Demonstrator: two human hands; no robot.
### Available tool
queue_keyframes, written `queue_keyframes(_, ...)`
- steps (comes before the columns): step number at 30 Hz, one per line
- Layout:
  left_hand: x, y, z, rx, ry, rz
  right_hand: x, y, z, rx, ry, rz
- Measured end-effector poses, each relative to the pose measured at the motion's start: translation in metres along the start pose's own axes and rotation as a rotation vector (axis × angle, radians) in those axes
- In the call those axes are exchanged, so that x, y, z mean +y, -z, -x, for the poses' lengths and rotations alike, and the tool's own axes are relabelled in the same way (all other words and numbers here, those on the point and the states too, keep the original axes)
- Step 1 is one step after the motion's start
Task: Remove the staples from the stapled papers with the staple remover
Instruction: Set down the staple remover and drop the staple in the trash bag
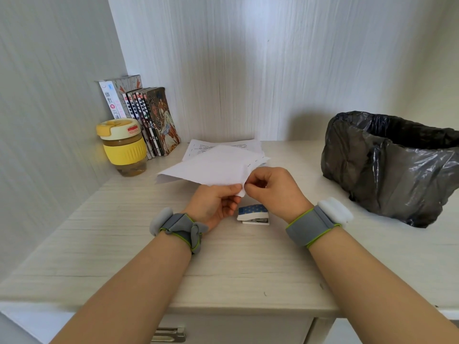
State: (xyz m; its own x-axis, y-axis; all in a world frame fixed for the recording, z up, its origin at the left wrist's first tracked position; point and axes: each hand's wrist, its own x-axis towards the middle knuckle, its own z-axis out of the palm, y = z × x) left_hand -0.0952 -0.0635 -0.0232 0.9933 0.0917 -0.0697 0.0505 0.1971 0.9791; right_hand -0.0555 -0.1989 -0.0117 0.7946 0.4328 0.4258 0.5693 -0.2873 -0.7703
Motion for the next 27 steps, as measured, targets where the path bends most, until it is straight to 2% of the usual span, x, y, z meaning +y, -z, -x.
queue_keyframes(9,-0.002,0.002,-0.003,0.066,-0.055,-0.015,0.0,-0.004,0.0,0.014,-0.046,-0.053)
queue_keyframes(12,-0.001,0.002,-0.003,0.051,-0.04,0.017,-0.001,-0.006,0.001,0.056,0.01,0.059)
queue_keyframes(15,-0.001,0.002,-0.003,0.024,-0.02,0.055,-0.001,-0.011,0.002,0.021,0.073,0.213)
queue_keyframes(21,0.0,0.001,-0.005,0.072,0.012,0.098,0.003,-0.001,-0.005,0.221,-0.1,0.076)
queue_keyframes(27,0.0,-0.005,-0.004,0.112,0.004,0.077,0.0,0.005,-0.004,0.18,-0.151,0.066)
